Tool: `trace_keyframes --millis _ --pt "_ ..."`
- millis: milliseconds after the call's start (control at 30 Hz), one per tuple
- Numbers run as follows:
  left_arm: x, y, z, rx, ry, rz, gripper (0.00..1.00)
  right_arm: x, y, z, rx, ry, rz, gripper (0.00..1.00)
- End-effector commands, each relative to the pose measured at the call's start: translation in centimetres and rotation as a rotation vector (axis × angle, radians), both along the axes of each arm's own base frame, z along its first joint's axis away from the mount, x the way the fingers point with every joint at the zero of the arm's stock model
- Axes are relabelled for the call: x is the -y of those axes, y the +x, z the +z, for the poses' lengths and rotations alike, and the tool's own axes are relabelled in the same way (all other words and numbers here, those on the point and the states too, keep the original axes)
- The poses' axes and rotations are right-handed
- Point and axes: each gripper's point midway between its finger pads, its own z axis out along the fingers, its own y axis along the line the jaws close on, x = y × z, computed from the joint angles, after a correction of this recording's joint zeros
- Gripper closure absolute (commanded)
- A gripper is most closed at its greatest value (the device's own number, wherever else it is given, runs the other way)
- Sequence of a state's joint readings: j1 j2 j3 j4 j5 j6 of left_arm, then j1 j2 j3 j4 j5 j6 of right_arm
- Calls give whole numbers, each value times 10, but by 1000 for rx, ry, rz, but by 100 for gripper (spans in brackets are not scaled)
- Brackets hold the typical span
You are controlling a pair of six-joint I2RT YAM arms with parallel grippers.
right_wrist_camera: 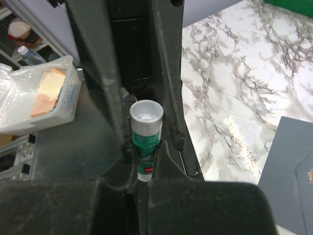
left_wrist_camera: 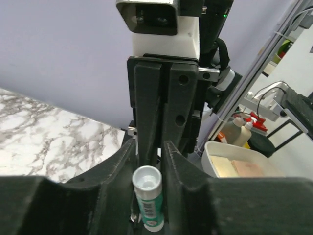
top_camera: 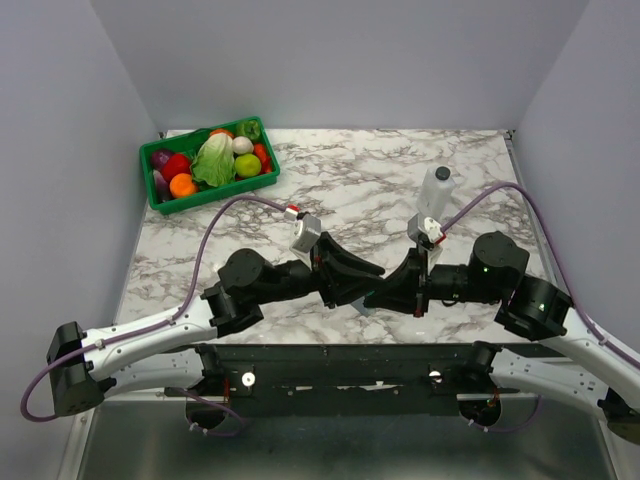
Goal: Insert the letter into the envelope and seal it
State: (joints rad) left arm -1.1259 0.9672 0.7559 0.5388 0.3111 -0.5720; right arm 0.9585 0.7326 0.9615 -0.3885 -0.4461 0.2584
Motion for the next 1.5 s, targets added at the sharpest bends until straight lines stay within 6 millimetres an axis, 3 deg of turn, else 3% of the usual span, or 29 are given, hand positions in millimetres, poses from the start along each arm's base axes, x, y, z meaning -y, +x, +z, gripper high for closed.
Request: trace_keyframes --millis 0,267,400,433,467,500,533,567,600,633,700,733,800,833,867,900,933,1000,1033,1067,1100,1133,1200,1233,1267,1467 --pt "-4 -10 16 38 -42 -47 69 0 -5 6 26 27 28 99" --pt "-7 -7 16 31 -39 -27 76 2 -5 3 26 22 17 99" --pt "-5 -3 14 12 -14 -9 100 4 0 4 27 18 -12 99" --pt "-4 1 13 0 1 12 100 4 3 3 26 13 -28 99" --pt "-2 8 8 -6 30 43 100 5 12 2 29 3 -79 99" --pt "0 24 -10 -48 113 122 100 6 20 -3 20 -21 -120 99" --pt "-1 31 -1 -53 126 164 100 7 28 -3 18 -31 -166 99" --pt "1 42 -8 -71 168 212 100 12 48 -8 20 -60 -282 99" --pt "-6 64 -10 -105 216 345 100 11 62 -21 -1 -116 -346 99" --pt "-8 73 -9 -117 239 398 100 14 74 -19 -2 -130 -412 99" --pt "-9 96 -30 -144 374 525 100 21 103 -26 13 -181 -567 99" --pt "-18 115 -6 -153 348 650 100 17 116 -34 15 -219 -611 99" --pt "-17 133 -18 -171 428 755 100 20 139 -30 38 -230 -726 99" --pt "-21 144 1 -166 405 831 100 19 144 -29 45 -235 -748 99" --pt "-13 151 -5 -159 441 850 100 16 153 -25 51 -240 -778 99" --pt "-10 152 -4 -149 466 850 85 14 155 -21 55 -231 -781 99" --pt "-7 152 13 -123 447 838 66 12 156 -17 57 -221 -781 99" --pt "7 141 28 -85 395 740 23 3 145 -1 70 -167 -691 99" --pt "9 137 21 -73 387 711 17 -3 137 3 83 -150 -633 99" --pt "10 119 35 -37 327 607 13 -7 131 6 105 -142 -577 99" --pt "11 112 55 -7 222 564 10 -15 111 12 106 -99 -460 99" --pt "15 100 44 12 200 498 10 -19 100 15 112 -78 -394 99" --pt "6 73 74 82 51 368 10 -20 76 27 124 -19 -277 99" --pt "6 67 64 87 48 333 10 -19 69 27 123 -8 -250 99" --pt "-2 60 71 97 14 311 10 -18 62 29 122 6 -220 99" --pt "-11 27 63 118 -58 103 36 -10 22 48 130 87 -59 99"
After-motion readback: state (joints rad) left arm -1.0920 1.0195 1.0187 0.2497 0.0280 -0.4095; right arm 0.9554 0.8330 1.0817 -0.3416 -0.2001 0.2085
